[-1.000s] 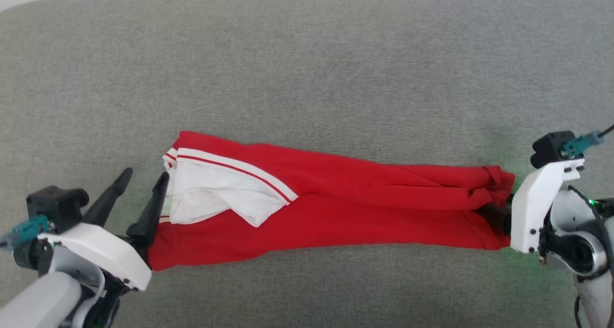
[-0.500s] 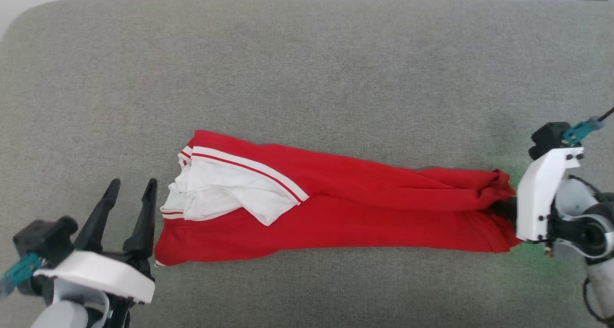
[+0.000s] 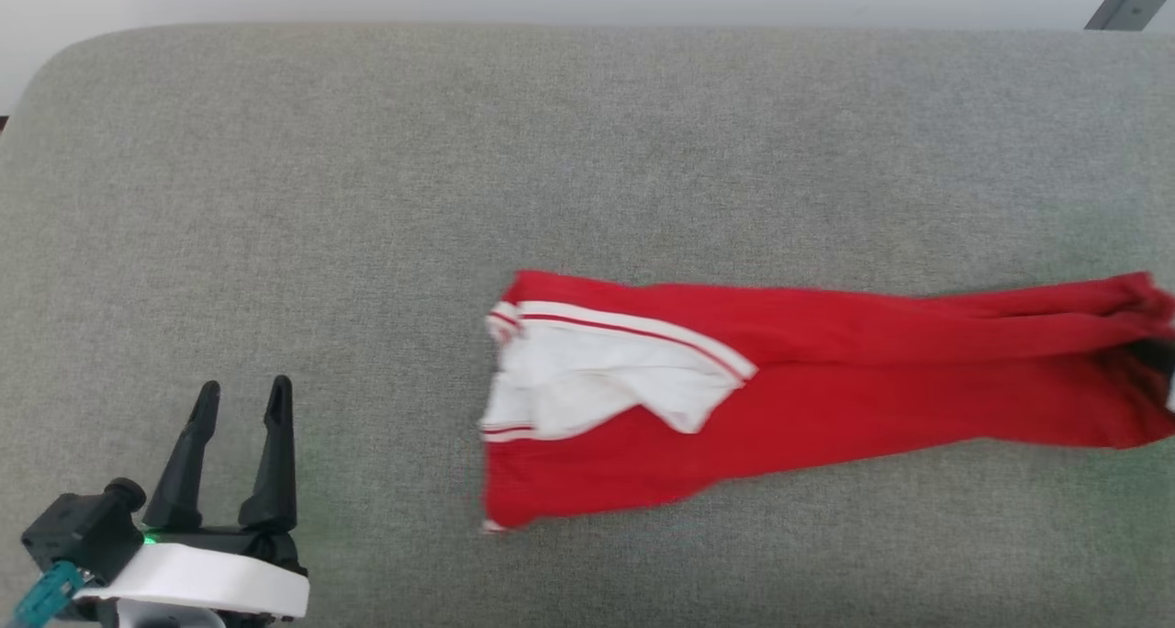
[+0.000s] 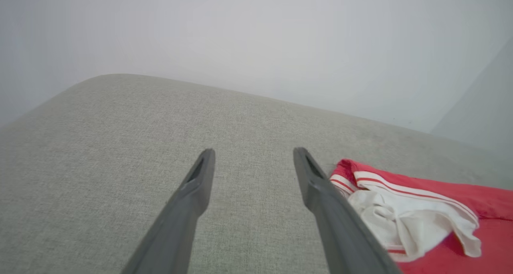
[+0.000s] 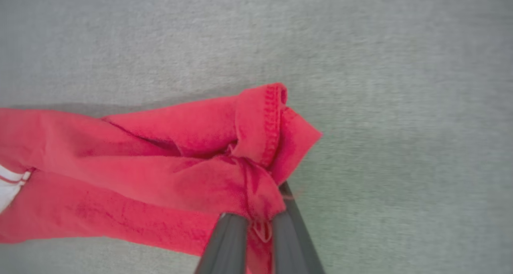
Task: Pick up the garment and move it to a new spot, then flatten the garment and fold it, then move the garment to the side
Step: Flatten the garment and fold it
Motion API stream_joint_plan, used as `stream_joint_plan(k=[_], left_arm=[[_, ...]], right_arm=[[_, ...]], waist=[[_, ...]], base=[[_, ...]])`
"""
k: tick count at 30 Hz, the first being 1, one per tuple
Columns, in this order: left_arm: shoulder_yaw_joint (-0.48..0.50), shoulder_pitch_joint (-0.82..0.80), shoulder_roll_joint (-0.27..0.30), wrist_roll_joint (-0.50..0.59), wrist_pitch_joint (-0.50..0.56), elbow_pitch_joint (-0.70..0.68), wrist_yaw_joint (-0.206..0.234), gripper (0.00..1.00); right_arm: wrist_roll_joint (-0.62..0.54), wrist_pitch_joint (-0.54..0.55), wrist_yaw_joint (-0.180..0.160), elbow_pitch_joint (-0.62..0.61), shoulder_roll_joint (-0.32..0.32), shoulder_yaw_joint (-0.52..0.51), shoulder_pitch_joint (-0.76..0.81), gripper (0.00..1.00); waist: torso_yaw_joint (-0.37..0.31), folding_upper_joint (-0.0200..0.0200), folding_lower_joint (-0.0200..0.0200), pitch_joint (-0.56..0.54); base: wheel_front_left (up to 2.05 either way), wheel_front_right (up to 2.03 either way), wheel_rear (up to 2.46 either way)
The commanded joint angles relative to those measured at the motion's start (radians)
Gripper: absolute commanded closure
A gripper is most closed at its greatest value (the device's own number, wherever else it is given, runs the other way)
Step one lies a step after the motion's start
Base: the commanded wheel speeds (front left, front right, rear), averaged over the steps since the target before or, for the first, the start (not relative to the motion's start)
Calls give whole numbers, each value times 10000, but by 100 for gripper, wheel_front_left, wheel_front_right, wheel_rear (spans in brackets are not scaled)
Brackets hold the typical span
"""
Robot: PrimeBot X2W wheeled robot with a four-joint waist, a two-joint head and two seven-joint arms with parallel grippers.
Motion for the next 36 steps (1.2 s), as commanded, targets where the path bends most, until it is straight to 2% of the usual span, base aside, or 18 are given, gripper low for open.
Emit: stream_joint_plan(k=[1, 6, 11, 15, 20, 21, 25, 28, 36], left_arm=[[139, 129, -166, 119, -46, -26, -95, 0], [400, 142, -792, 669, -46, 101, -359, 0], [540, 85, -1183, 909, -46, 146, -452, 0], [478, 207, -1185, 973, -46, 109, -465, 0], [478, 383, -1107, 865, -46, 1, -461, 0], [478, 383, -1107, 865, -46, 1, -461, 0], [336, 361, -1096, 822, -46, -38, -463, 0], [185, 257, -1090, 812, -47, -13, -464, 0], [-225, -44, -1123, 749, -47, 99, -465, 0]], right_arm=[[-185, -132, 1, 134, -125, -100, -107, 100], [-1129, -416, 1, 813, -388, -571, -279, 100], [-1320, -200, 1, 940, -91, -670, -385, 100], [-831, 343, 1, -61, 156, -384, -104, 100], [-197, 1020, 1, -2062, 661, 144, 455, 100], [-197, 1020, 1, -2062, 661, 144, 455, 100], [-68, 1205, 1, -3318, 1154, 838, 867, 100], [-184, 1214, 1, -3757, 1490, 1435, 968, 100], [-139, 684, 1, -3340, 2296, 2990, 566, 100]], waist=[[-21, -1, 0, -34], [-146, -1, 0, -158], [-221, -1, 0, -253], [-238, -1, 0, -343], [-109, -1, 0, -447], [-109, -1, 0, -447], [146, -1, 0, -495], [406, -1, 0, -518], [1247, -1, 0, -550]], base=[[0, 0, 0], [0, 0, 0], [0, 0, 0], [0, 0, 0], [0, 0, 0], [0, 0, 0], [0, 0, 0], [0, 0, 0], [0, 0, 0]])
